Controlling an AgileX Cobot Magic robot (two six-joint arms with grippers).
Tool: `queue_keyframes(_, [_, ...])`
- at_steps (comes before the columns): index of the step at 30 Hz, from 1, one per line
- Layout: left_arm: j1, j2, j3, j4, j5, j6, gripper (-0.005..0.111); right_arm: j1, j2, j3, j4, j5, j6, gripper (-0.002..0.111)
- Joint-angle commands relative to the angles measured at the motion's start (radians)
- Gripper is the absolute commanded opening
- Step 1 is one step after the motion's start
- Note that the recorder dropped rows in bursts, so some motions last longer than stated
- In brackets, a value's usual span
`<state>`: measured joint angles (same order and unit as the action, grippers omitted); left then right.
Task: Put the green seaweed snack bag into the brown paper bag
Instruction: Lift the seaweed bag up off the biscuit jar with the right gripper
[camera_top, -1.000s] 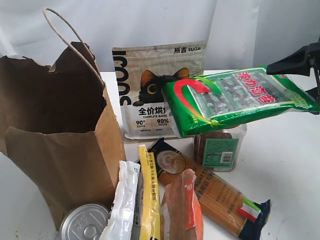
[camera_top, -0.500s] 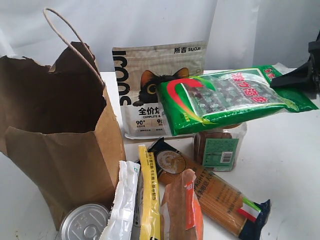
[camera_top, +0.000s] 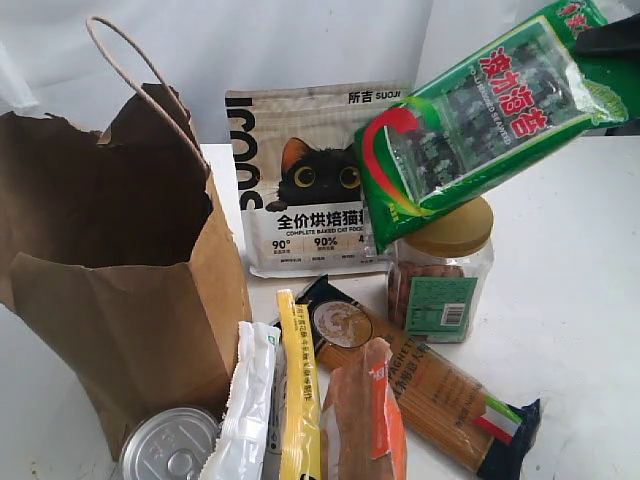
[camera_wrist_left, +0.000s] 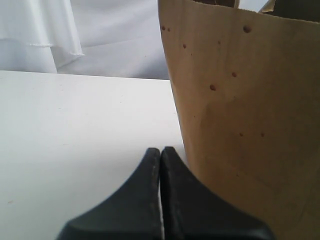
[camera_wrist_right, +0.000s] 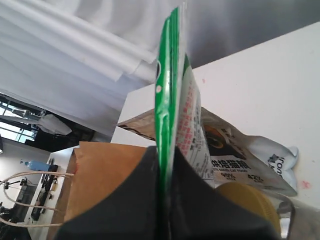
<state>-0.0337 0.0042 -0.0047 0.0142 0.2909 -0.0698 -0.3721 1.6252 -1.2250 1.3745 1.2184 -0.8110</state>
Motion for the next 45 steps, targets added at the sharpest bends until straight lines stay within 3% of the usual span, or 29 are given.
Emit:
queue_keyframes(1, [-0.005,-0.004,0.005,0.0,-0.009,-0.002,0.001,0.013,-0.053,-0.007,0.068,0.003,0.012,0.0])
queue_keyframes(16, [-0.005,-0.004,0.005,0.0,-0.009,-0.002,0.001,0.108,-0.159,-0.007,0.334,0.003,0.019,0.0])
queue_keyframes(30, [-0.005,-0.004,0.005,0.0,-0.009,-0.002,0.001,0.209,-0.211,-0.244,0.334,0.003,0.071,0.0])
queue_keyframes(45, [-0.005,-0.004,0.005,0.0,-0.009,-0.002,0.001,0.345,-0.211,-0.279,0.37,0.003,0.045,0.0])
